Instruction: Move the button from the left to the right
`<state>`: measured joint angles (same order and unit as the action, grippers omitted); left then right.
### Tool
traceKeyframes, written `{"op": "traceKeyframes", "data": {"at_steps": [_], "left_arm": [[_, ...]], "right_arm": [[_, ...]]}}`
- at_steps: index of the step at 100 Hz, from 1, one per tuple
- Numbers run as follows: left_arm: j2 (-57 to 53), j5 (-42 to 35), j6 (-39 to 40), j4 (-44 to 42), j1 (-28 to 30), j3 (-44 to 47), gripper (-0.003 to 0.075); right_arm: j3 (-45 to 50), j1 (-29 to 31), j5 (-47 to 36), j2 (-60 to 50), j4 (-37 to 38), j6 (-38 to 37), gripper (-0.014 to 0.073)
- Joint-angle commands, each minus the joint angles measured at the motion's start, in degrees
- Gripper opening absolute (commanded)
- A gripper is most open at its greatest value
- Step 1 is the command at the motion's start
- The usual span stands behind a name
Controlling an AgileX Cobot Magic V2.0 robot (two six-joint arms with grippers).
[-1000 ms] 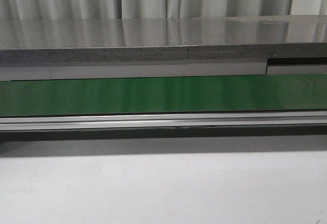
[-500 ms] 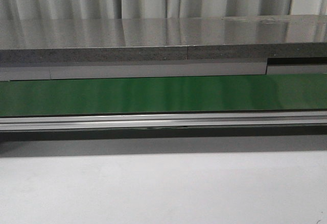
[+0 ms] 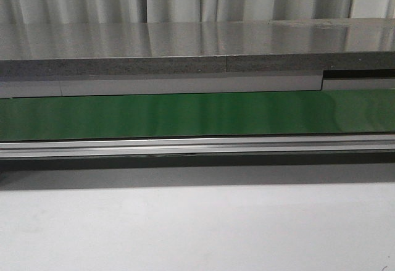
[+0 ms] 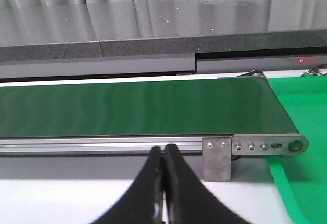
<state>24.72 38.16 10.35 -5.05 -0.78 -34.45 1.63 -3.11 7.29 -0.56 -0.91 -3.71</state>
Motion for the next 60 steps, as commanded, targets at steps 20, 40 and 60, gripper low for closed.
{"op": "traceKeyframes", "data": {"at_steps": [20,40,60], "left_arm": [[13.03,7.57,0.53,0.51,-0.36,-9.24,-0.0020],[17.24,8.54,0.53,0.23,-0.36,-9.24,-0.0020],[18.97,8.54,0.53,-0.95,-0.36,-9.24,0.0045]], "right_arm": [[-1.03,0.38,-4.95,-1.13,0.59,0.18,-0.0067],[-1.03,0.38,-4.95,-1.13,0.59,0.18,-0.0067],[-1.03,0.38,-4.95,-1.13,0.59,0.18,-0.0067]]}}
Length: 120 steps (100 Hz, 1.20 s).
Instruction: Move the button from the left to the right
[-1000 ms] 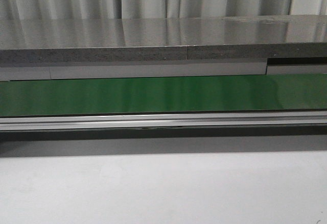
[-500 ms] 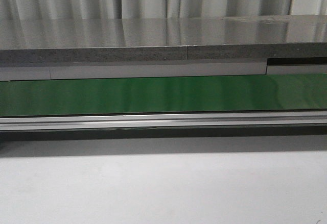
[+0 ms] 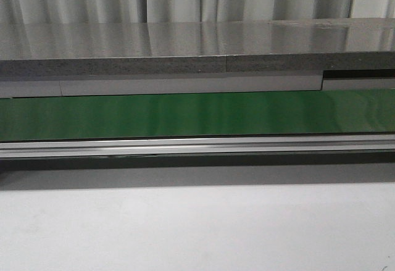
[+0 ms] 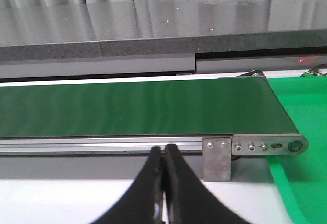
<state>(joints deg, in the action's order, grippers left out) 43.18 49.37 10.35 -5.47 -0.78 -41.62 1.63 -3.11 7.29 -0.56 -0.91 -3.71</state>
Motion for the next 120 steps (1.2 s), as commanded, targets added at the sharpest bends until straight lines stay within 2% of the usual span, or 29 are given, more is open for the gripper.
{"op": "traceKeyframes", "data": {"at_steps": [1,9,24,31,54,68,96,120], "left_arm": [[0.51,-2.67,0.53,-0.53,-0.36,-2.07,0.0061],[0.51,-2.67,0.53,-0.64,-0.36,-2.07,0.0179],[0.51,-2.67,0.53,-0.90,-0.36,-2.07,0.0498],[0.51,-2.85,0.53,-0.90,-0.36,-2.07,0.0583],[0.51,-4.77,0.53,-1.34,-0.36,-2.07,0.0583],[0.51,-7.22,1.87,-6.90,0.53,-2.19,0.0582],[8.80,-9.00,2.87,-8.29,8.92,-6.31,0.0582],[24.25,-15.06,2.87,-7.20,16.41,-11.24,0.0575]], "right_arm": [[-1.03,0.38,-4.95,-1.13,0.59,0.18,-0.0067],[-1.03,0.38,-4.95,-1.13,0.59,0.18,-0.0067],[-1.03,0.38,-4.95,-1.13,0.59,0.18,-0.0067],[-1.03,0.38,-4.95,-1.13,0.59,0.18,-0.0067],[-1.03,0.38,-4.95,-1.13,0.59,0.18,-0.0067],[-1.03,0.38,-4.95,-1.13,0.59,0.18,-0.0067],[-1.03,0.38,-4.95,-1.13,0.59,0.18,-0.0067],[-1.03,0.38,-4.95,-1.13,0.59,0.18,-0.0067]]}}
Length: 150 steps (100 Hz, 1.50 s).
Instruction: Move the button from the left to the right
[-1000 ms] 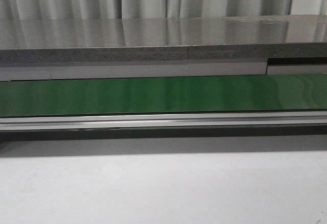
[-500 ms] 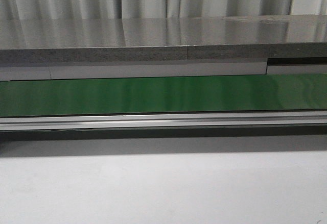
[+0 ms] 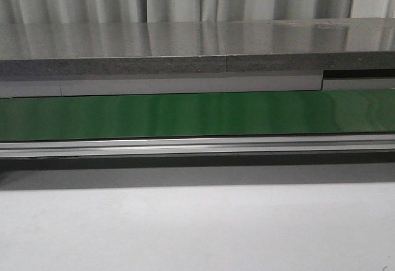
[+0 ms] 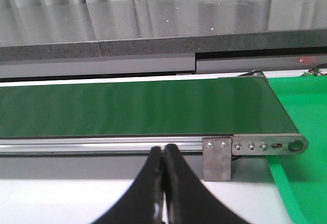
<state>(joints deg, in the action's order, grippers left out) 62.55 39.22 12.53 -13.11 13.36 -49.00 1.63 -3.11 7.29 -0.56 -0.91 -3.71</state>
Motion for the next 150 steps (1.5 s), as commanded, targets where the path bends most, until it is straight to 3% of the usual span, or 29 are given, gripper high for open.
{"op": "traceKeyframes", "data": {"at_steps": [1,19,49,150], "left_arm": [[5.40,-5.04,0.69,0.56,2.46,-4.31,0.0574],[18.17,-6.09,0.23,0.78,5.79,-10.94,0.0563],[31.01,-3.84,-5.06,4.70,6.12,-19.03,0.0563],[46.60,-3.70,-5.06,5.25,6.12,-19.30,0.0561]], "right_arm": [[-1.03,0.38,-4.95,-1.13,0.59,0.18,-0.0067],[-1.03,0.38,-4.95,-1.13,0.59,0.18,-0.0067],[-1.03,0.38,-4.95,-1.13,0.59,0.18,-0.0067],[-1.03,0.38,-4.95,-1.13,0.59,0.18,-0.0067]]}}
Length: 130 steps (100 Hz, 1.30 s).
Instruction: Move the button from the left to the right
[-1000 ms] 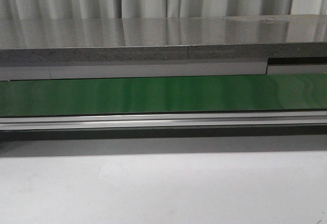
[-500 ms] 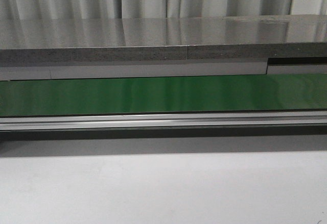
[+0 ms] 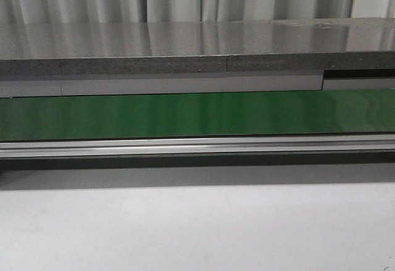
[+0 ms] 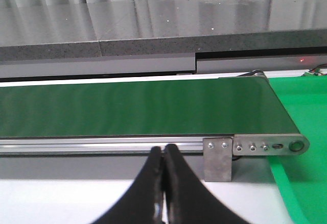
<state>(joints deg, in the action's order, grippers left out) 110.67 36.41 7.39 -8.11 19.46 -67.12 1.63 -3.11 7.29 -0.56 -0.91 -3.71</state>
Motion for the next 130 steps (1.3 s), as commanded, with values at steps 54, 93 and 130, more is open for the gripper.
{"op": "traceKeyframes", "data": {"at_steps": [54,93,130], "left_arm": [[-4.79,-2.23,0.66,-2.80,0.30,-1.18,-0.0020],[-15.86,-1.29,0.66,-1.47,-2.10,-5.17,-0.0021],[-15.28,2.13,-1.30,-1.70,-12.43,-6.69,-0.0020]], "right_arm": [[-1.03,0.38,-4.95,-1.13,0.59,0.18,-0.0067],[-1.03,0.38,-4.95,-1.13,0.59,0.18,-0.0067],[-1.03,0.38,-4.95,-1.13,0.59,0.18,-0.0067]]}}
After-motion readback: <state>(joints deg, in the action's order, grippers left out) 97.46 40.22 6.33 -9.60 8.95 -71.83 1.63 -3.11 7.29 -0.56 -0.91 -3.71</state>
